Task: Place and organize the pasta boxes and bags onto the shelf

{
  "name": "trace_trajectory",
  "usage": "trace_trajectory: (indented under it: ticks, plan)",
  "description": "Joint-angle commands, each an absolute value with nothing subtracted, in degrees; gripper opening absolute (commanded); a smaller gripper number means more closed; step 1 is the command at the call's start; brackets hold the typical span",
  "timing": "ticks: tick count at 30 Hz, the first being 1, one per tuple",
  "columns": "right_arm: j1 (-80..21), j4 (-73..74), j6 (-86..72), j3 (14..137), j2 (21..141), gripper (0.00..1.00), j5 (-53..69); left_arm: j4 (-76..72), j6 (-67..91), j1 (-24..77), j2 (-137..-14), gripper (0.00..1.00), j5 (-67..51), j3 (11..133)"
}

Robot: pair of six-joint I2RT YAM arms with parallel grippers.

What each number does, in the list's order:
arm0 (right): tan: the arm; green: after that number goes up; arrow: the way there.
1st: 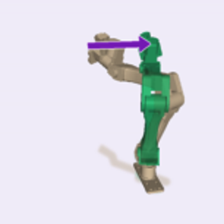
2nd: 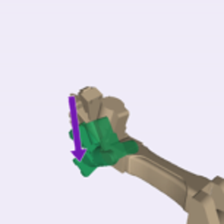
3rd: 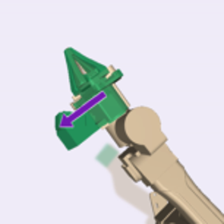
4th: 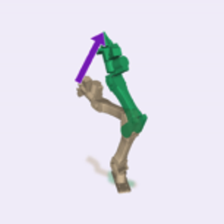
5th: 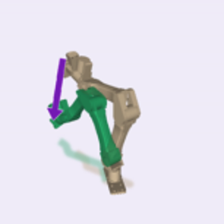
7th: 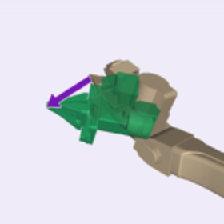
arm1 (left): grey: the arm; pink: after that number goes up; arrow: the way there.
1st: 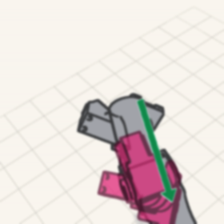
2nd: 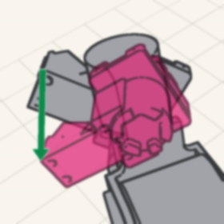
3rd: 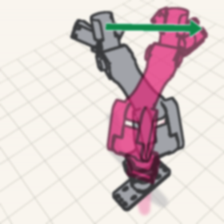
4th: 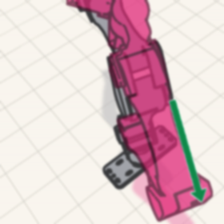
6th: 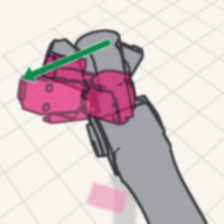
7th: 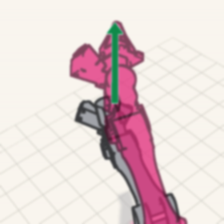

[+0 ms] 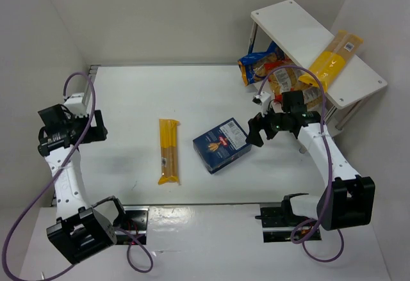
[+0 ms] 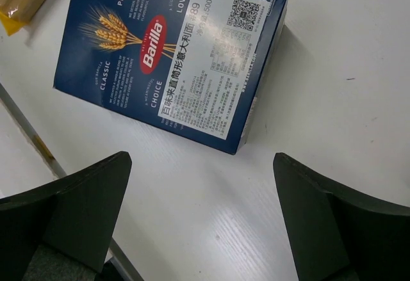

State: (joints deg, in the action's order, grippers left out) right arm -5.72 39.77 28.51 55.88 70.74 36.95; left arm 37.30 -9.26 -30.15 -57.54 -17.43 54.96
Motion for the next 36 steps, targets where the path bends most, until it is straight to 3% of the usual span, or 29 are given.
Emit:
trace_trajectory:
  ticks: [1,9,16,23,36]
  plan:
    - [-5.36,36.65,27.60,56.25,70.66,1.00,36.65,37.26,-11.16,-28.48,-58.35,1.00,-18.54,55.46]
    - [-7.29,39.45,30.23,58.27,71.98,1.00,36.12,38.93,-12.22,-17.08,-62.22,1.00,-20.39,57.13]
    - [-10.54,40.25,31.90,60.38,70.31,1.00,28.48,39.46,-12.13,-3.89,-66.62,1.00,-19.07,57.66]
    - [-10.55,39.64,29.98,61.44,70.31,1.00,24.01,38.94,-7.65,2.10,-69.69,1.00,-16.62,59.32]
    - [-10.55,40.42,28.39,65.91,77.77,1.00,21.19,32.96,2.81,13.00,-88.14,1.00,-10.11,61.00]
